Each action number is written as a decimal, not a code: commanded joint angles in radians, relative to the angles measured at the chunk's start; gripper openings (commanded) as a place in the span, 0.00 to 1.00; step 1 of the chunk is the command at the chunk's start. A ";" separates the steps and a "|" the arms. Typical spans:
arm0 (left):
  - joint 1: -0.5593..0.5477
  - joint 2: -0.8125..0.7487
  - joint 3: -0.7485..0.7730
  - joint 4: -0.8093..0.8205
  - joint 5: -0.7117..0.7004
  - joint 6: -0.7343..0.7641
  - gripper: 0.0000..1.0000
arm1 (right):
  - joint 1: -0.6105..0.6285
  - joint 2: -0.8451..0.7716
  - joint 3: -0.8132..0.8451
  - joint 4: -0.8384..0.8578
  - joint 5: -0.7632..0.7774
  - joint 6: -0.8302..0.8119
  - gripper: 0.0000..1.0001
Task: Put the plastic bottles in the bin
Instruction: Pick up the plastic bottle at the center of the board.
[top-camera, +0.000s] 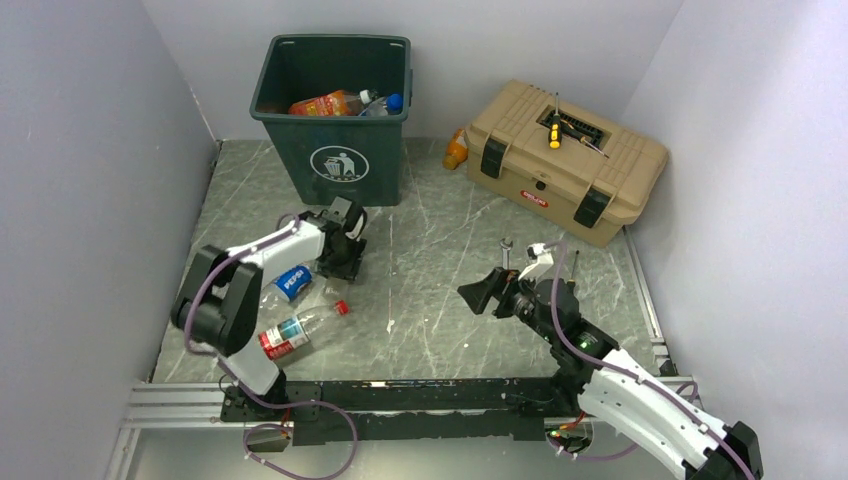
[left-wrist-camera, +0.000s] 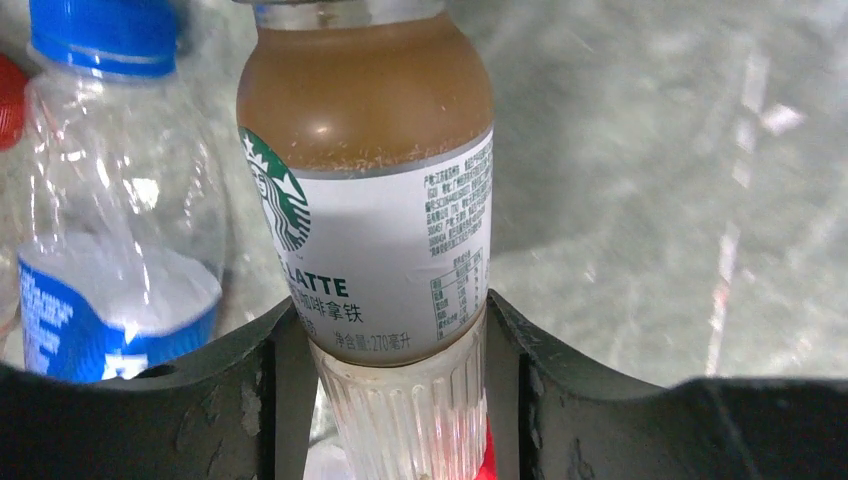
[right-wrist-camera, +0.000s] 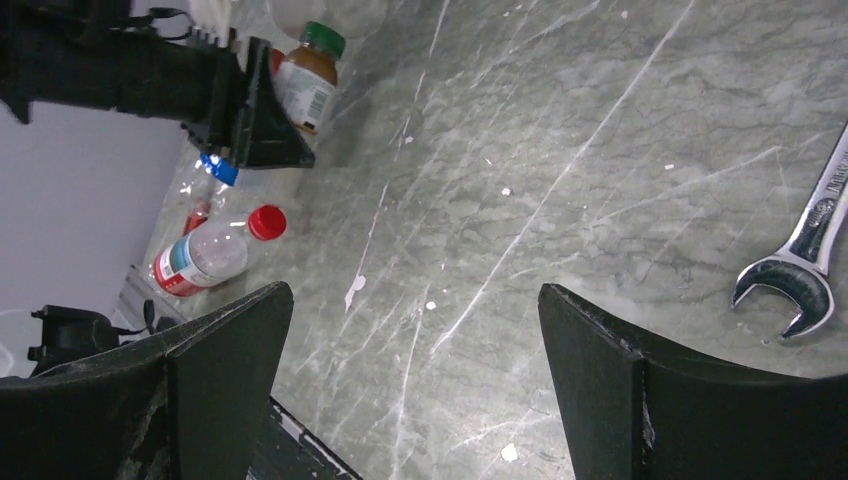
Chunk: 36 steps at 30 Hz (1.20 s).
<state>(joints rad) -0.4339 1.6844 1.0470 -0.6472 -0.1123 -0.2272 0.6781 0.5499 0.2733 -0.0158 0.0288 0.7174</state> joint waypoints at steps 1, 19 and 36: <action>-0.070 -0.233 -0.042 0.047 0.009 -0.018 0.39 | 0.004 -0.049 0.021 -0.062 0.023 -0.030 0.98; -0.137 -0.747 -0.156 0.562 0.882 0.093 0.14 | -0.005 -0.049 0.334 -0.003 -0.261 -0.136 1.00; -0.144 -0.770 -0.369 0.922 1.066 0.052 0.04 | -0.002 0.079 0.488 0.188 -0.348 -0.104 0.99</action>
<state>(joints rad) -0.5739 0.9558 0.6834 0.1574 0.9127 -0.1661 0.6758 0.5434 0.6727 0.0822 -0.2901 0.6060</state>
